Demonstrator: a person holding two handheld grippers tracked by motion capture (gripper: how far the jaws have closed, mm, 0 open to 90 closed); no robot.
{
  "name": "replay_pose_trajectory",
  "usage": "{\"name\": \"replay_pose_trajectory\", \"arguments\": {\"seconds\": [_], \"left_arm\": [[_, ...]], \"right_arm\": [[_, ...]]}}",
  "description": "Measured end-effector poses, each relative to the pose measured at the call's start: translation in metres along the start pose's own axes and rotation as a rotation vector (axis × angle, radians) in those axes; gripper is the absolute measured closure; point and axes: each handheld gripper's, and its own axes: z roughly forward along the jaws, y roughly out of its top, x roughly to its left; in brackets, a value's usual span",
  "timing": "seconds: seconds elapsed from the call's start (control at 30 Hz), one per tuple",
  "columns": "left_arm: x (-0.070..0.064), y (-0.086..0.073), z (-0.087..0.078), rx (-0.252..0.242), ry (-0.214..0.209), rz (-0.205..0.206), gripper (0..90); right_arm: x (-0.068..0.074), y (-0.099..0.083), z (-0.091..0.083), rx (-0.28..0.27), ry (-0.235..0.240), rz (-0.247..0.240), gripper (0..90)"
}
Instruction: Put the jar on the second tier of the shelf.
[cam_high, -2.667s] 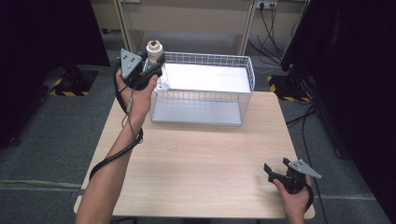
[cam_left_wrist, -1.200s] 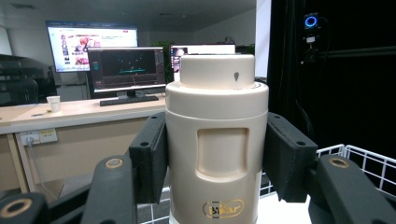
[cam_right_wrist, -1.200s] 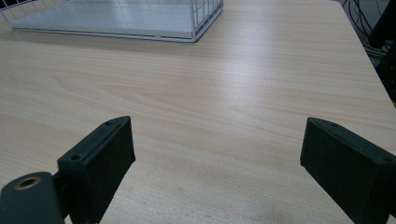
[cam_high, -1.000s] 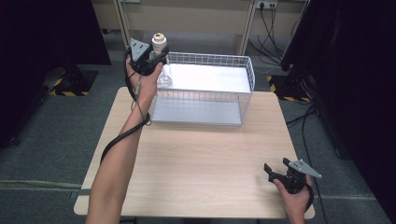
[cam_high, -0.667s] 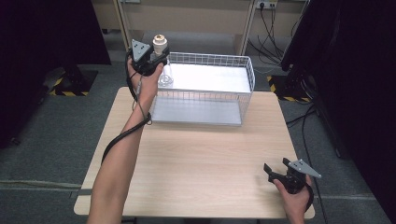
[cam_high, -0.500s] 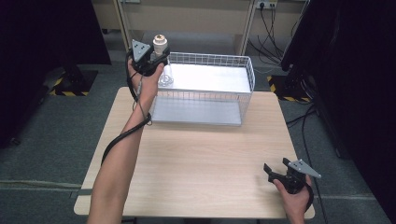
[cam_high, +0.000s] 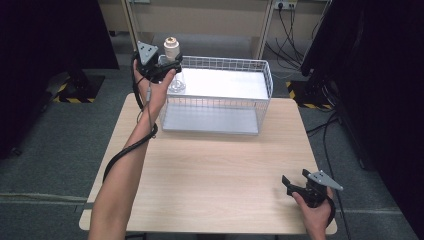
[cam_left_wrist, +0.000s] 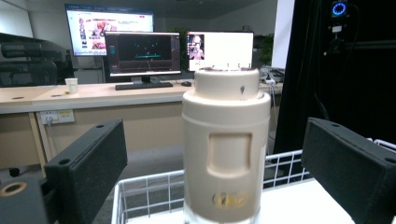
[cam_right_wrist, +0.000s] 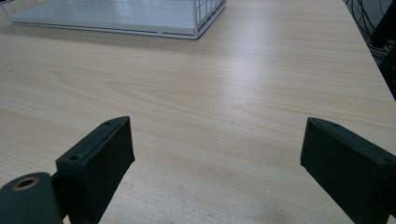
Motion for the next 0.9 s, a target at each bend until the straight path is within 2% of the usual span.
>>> {"name": "replay_pose_trajectory", "arguments": {"seconds": [0.13,0.47,0.9], "left_arm": [[0.000,-0.004,-0.006,0.016,-0.008,0.019,5.6],[0.001,-0.013,-0.016,0.039,-0.033,0.026,5.4],[0.000,-0.025,-0.028,0.032,-0.047,0.025,5.5]], "right_arm": [[0.000,0.000,0.000,0.001,0.000,0.000,9.8],[0.000,0.000,0.000,0.001,-0.005,0.003,9.5],[0.000,0.000,0.000,-0.001,-0.006,0.004,9.5]]}}
